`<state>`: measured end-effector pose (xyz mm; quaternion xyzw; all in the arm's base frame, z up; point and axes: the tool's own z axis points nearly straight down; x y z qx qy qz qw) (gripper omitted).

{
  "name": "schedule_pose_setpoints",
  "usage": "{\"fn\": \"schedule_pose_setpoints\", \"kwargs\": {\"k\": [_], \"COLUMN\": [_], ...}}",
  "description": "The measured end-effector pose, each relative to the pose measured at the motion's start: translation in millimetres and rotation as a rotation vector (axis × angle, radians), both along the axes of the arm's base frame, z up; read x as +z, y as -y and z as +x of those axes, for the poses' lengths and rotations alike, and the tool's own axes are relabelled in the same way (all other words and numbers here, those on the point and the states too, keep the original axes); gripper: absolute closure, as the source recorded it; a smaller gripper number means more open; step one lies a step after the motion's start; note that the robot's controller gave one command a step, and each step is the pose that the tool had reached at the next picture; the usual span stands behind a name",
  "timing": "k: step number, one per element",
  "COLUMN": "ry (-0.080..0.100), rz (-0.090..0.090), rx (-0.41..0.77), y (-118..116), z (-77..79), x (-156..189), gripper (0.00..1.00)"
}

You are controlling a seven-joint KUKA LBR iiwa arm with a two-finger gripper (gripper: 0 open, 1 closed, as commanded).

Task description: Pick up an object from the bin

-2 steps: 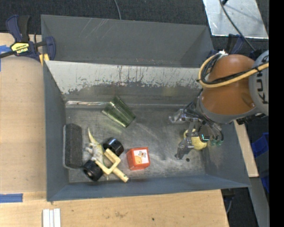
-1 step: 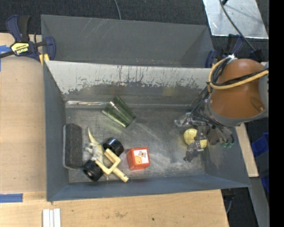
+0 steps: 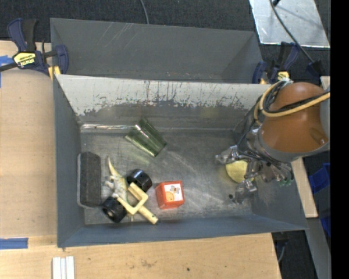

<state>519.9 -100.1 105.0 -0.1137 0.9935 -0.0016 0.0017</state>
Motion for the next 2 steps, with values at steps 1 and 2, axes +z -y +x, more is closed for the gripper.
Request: {"fn": "schedule_pose_setpoints", "kwargs": {"k": [1,2], "ry": [-0.004,0.001], "rz": [0.003,0.004], "rx": [0.159,0.517], "y": [23,48], "z": [5.4,16.9], "x": [3,9], "gripper": [0.0,1.0]}}
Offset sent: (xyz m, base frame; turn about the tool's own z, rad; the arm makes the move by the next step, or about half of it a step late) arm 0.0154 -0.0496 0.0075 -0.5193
